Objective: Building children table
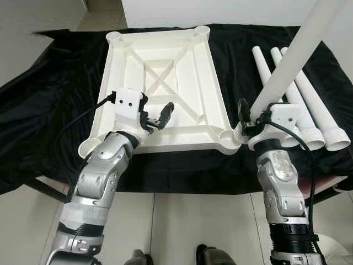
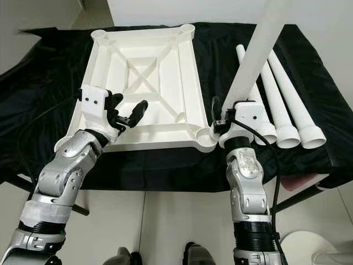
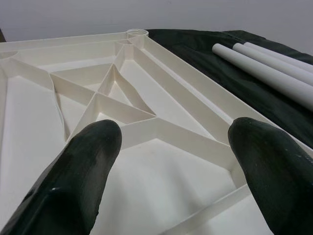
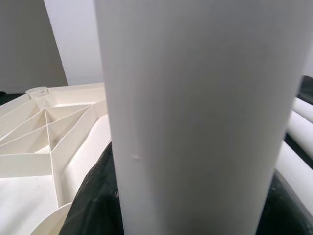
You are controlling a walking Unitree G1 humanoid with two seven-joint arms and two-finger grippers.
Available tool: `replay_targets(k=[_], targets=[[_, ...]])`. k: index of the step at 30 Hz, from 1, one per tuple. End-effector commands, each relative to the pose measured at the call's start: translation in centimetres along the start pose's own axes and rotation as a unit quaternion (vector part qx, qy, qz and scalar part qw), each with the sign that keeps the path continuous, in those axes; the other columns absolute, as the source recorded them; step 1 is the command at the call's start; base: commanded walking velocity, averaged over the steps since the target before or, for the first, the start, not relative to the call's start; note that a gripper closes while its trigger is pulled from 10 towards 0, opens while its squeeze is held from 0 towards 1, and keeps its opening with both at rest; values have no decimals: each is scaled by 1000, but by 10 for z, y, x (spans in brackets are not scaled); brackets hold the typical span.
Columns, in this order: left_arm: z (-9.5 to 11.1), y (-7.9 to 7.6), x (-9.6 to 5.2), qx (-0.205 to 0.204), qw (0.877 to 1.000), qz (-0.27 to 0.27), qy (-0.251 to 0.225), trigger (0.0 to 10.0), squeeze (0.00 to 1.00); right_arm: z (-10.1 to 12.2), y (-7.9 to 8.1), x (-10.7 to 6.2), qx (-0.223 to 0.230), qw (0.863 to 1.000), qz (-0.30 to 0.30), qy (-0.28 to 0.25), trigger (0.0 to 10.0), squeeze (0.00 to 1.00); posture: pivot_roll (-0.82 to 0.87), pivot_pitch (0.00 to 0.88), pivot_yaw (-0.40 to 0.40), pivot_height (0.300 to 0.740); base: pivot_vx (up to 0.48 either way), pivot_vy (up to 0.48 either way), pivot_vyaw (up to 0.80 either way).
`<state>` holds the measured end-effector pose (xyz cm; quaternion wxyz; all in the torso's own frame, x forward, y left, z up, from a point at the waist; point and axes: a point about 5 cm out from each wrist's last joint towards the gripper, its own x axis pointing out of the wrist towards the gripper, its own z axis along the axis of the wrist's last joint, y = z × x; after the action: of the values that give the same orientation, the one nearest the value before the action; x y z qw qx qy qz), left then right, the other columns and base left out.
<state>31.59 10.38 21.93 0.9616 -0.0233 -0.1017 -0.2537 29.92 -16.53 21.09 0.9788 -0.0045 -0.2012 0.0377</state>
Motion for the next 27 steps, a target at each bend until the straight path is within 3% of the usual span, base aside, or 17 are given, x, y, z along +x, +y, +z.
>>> replay_targets(k=[1,6,13,19,27], targets=[[-5,1,-3,19,1000,15,9,10000,0,-1,4,0,-4,1000,8,1,10000,0,-94,184,71,740,0,0,0],[-8,2,-4,8,1000,29,1,10000,0,0,11,6,14,1000,1,-2,10000,0,-86,141,77,740,0,0,0],[-6,3,-5,6,999,37,-14,10000,0,0,10,9,6,1000,8,-8,10000,0,-95,118,69,740,0,0,0],[-3,11,-4,24,998,53,-19,10000,0,0,10,11,7,1000,17,-8,10000,0,-115,90,54,740,0,0,0],[-6,6,9,40,998,51,-21,10000,0,-4,4,17,0,1000,22,-5,10000,0,-80,45,48,740,0,0,0]])
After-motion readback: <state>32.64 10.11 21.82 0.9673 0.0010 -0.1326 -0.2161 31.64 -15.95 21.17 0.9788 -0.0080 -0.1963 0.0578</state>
